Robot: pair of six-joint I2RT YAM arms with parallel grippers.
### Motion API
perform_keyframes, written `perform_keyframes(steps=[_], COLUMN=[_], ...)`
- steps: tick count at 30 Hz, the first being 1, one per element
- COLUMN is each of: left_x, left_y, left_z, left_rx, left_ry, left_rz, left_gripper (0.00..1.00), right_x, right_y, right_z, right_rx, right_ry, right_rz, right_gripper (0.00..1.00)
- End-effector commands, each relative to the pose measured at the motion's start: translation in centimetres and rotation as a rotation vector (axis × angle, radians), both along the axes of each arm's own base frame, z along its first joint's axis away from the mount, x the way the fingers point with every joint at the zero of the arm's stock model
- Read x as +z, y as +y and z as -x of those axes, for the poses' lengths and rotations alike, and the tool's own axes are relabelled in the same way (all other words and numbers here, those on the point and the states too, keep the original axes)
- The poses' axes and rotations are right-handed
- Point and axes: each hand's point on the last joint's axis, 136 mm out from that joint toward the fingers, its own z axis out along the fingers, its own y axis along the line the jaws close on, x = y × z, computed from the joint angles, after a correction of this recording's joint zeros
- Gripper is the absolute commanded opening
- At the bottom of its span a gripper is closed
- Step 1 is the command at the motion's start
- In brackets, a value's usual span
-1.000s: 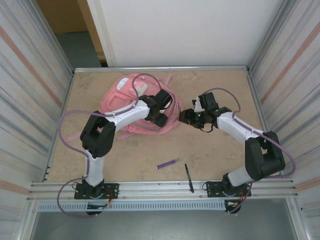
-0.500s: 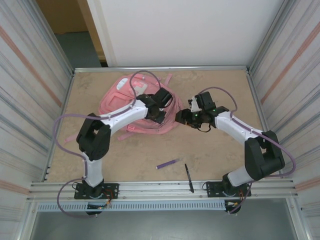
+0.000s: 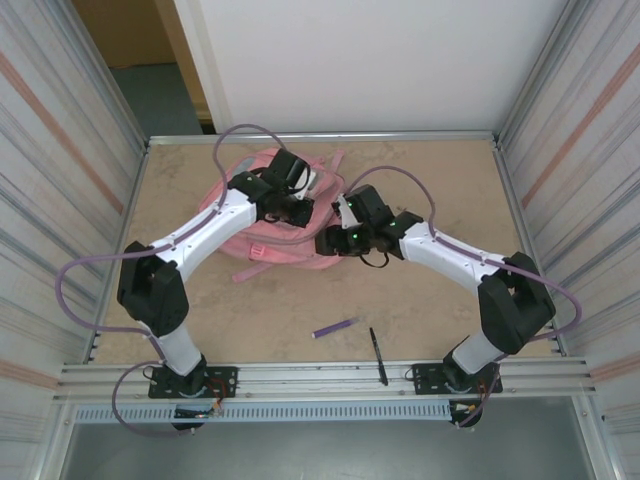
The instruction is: Pack the student bag
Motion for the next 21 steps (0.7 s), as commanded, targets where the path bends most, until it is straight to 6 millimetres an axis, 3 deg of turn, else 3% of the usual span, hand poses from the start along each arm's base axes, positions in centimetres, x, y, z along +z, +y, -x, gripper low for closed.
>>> perform_keyframes(steps=[1,6,10,12,15,21], left_x=[3.3,3.0,2.4,2.1,1.9,1.8], left_y=[-1.0,-1.3,-1.4,-1.4,-1.5,-0.8], left_z=[0.3,0.7,0.9,0.9,1.0,0.8], left_rx=[-0.013,-0.019,-0.023,-0.015,-0.012,0.006], left_ry=[-0.031,-0.008,0.013,0.023,0.028,0.027], left_rz=[0.145,0.165,0.174,0.174,0.177,0.168], left_gripper=[0.13,0.13,0.12,0.12,0.11,0.10], right_x=[-0.1,-1.7,-1.0,-1.0,-1.7,-1.8], right_y=[0.1,0.2,1.6,1.6,1.2,0.4], right_z=[-1.4,-2.9,-3.6,-4.2,-4.9,-5.0], right_rx=[0.020,-0.011,-0.022,-0.063,-0.118,-0.134], right_ry=[-0.112,-0.221,-0.256,-0.270,-0.275,-0.286], right_rz=[0.074,0.203,0.258,0.307,0.368,0.413], right_gripper=[0.47,0.39,0.42,0.47,0.45,0.24])
